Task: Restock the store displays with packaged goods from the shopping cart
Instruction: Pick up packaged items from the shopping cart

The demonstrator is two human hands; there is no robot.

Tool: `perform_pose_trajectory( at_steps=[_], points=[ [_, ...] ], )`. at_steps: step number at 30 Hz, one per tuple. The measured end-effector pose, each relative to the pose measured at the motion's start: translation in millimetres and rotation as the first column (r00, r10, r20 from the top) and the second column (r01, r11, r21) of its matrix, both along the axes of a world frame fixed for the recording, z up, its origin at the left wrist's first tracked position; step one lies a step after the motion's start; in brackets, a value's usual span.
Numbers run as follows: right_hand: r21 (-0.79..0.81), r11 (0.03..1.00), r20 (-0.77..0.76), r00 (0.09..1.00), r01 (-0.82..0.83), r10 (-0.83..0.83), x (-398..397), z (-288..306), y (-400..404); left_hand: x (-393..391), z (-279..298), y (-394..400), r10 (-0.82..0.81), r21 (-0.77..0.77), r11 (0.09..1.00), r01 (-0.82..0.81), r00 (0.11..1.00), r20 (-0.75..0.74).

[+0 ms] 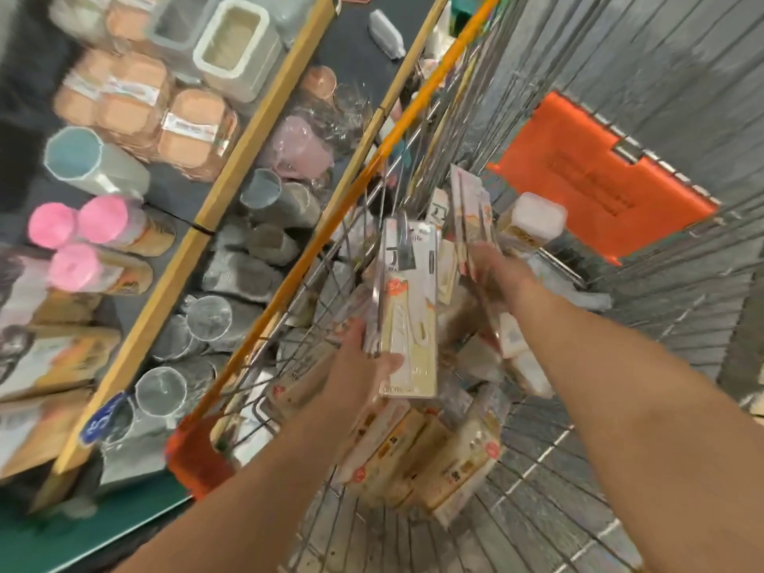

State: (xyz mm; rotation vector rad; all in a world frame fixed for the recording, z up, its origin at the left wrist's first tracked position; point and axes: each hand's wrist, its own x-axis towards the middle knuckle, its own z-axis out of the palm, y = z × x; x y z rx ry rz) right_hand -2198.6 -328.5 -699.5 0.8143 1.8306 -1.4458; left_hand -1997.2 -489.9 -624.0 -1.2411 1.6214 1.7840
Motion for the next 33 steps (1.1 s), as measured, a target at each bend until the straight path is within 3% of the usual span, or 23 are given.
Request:
perform_pose_trajectory(
  at_steps=[2,4,7,10,14,19,23,28,33],
  points=[
    [0.061,0.991,0.011,0.993,-0.12,0.119,-4.5,-22.0,2.1,3.2,-4.0,-1.7,0.016,0.02,1.0,-0.017,0.999,0.035],
    [0.045,0.989,0.044,0.99,-0.138,0.136,-6.8,-30.7,2.2,3.2,-2.0,-4.5,0.035,0.003,0.999,-0.035,0.998,0.053],
    [-0.02,0.986,0.15,0.975,-0.164,0.166,2.1,8.2,-6.7,3.1,2.2,-7.3,0.042,-0.001,0.999,-0.042,0.996,0.082],
    [0.021,0.987,0.143,0.978,-0.159,0.154,21.6,27.2,8.3,6.5,-1.6,-8.9,0.06,0.031,0.998,-0.062,0.997,0.055],
    [-0.103,0.991,0.106,0.99,-0.08,0.091,58.1,63.0,32.7,23.3,-55.4,-11.8,0.1,0.059,0.993,-0.099,0.995,-0.019],
    [-0.236,0.968,0.013,0.995,-0.09,0.096,107.5,111.6,52.4,19.1,35.5,12.5,0.133,0.075,0.989,-0.129,0.99,-0.042],
    [-0.331,0.932,-0.038,0.988,-0.151,0.147,142.8,143.4,61.2,51.3,68.0,35.0,0.208,0.176,0.966,-0.189,0.974,-0.093],
    [-0.404,0.877,-0.14,0.965,-0.261,0.222,179.1,181.4,75.5,93.1,102.7,57.3,0.297,0.147,0.953,-0.266,0.919,-0.258],
    [-0.465,0.769,-0.291,0.896,-0.439,0.335,201.8,247.8,71.4,135.7,175.1,69.4,0.368,0.11,0.928,-0.356,0.826,-0.427]
  ],
)
